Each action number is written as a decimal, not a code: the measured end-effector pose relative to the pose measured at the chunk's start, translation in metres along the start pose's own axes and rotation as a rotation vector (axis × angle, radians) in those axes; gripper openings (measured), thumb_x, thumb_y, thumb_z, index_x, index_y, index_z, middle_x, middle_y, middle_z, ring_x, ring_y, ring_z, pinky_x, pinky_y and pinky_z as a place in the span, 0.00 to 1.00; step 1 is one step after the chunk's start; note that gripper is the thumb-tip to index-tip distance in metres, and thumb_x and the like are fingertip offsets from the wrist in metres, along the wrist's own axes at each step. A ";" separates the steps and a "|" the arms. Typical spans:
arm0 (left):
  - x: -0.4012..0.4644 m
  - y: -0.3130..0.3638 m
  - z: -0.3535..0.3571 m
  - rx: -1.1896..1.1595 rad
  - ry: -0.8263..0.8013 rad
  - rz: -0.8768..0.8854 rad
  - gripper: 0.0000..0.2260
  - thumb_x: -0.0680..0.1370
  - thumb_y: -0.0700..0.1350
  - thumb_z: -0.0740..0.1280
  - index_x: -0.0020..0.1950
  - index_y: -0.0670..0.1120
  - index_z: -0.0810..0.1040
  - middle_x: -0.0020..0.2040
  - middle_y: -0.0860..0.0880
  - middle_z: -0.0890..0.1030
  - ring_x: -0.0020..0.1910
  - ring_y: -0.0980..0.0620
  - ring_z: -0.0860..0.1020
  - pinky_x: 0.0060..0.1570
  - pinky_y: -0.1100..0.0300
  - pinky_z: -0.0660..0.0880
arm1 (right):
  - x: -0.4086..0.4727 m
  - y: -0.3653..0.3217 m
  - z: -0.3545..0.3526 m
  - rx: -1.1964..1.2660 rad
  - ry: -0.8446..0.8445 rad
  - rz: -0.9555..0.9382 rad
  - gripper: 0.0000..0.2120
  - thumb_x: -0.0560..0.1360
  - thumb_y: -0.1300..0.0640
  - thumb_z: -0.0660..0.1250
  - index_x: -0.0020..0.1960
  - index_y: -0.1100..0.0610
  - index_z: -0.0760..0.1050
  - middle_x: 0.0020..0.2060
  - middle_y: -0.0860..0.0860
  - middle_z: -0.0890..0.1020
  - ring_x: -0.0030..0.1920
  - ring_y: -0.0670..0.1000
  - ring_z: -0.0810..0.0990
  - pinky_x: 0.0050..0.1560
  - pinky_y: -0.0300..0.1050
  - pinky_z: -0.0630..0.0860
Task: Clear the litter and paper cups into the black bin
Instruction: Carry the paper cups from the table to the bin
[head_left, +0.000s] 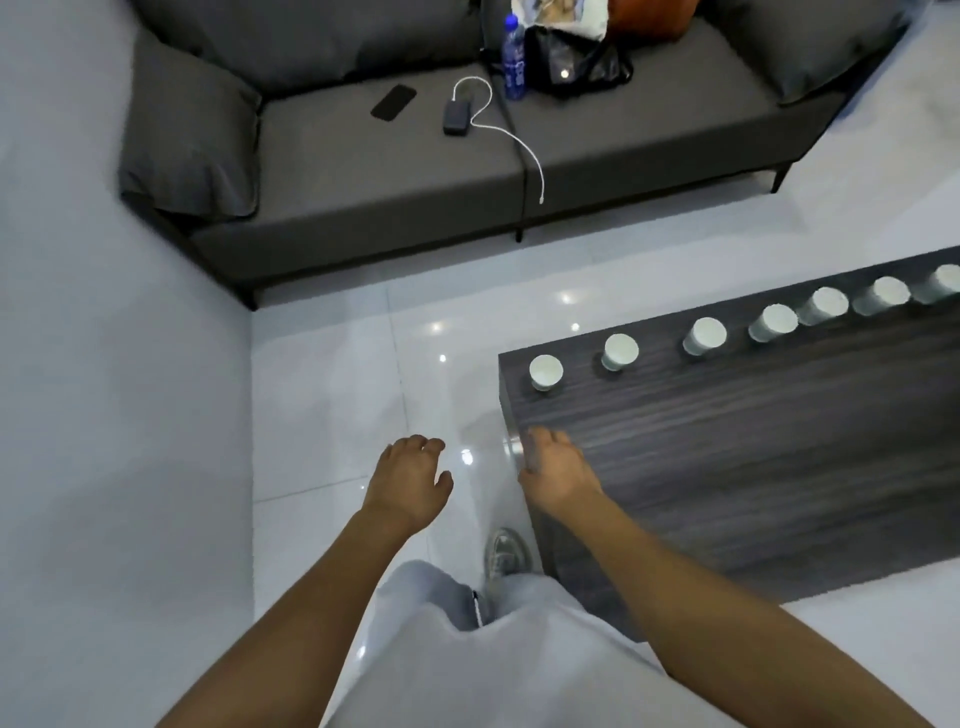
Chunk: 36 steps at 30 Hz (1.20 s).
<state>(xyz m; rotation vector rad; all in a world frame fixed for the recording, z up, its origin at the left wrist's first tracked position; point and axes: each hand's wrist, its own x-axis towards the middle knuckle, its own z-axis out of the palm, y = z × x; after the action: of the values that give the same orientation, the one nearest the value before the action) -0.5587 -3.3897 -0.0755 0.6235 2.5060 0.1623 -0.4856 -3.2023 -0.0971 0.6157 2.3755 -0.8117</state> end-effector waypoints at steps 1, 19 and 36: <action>0.014 0.001 -0.007 0.013 -0.015 0.027 0.21 0.80 0.49 0.59 0.72 0.45 0.66 0.68 0.46 0.71 0.67 0.47 0.67 0.68 0.58 0.62 | 0.007 -0.001 -0.006 0.016 0.009 0.026 0.27 0.78 0.55 0.61 0.74 0.58 0.57 0.69 0.59 0.65 0.66 0.60 0.68 0.65 0.52 0.69; 0.279 0.017 -0.129 0.396 -0.237 0.674 0.21 0.79 0.50 0.60 0.71 0.46 0.67 0.67 0.46 0.72 0.67 0.47 0.68 0.65 0.59 0.63 | 0.111 -0.046 -0.057 0.560 0.314 0.650 0.22 0.77 0.56 0.63 0.68 0.58 0.63 0.64 0.57 0.69 0.64 0.60 0.69 0.62 0.53 0.70; 0.378 0.201 -0.074 0.708 -0.453 1.038 0.18 0.79 0.48 0.61 0.68 0.44 0.70 0.65 0.45 0.74 0.64 0.46 0.70 0.63 0.55 0.68 | 0.183 0.014 -0.054 0.972 0.352 0.935 0.28 0.76 0.55 0.66 0.73 0.54 0.59 0.68 0.56 0.68 0.67 0.59 0.68 0.65 0.56 0.70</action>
<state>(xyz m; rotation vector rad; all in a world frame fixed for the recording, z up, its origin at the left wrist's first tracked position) -0.7990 -3.0345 -0.1471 1.9402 1.5412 -0.4648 -0.6325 -3.1132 -0.1809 2.1578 1.4481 -1.3986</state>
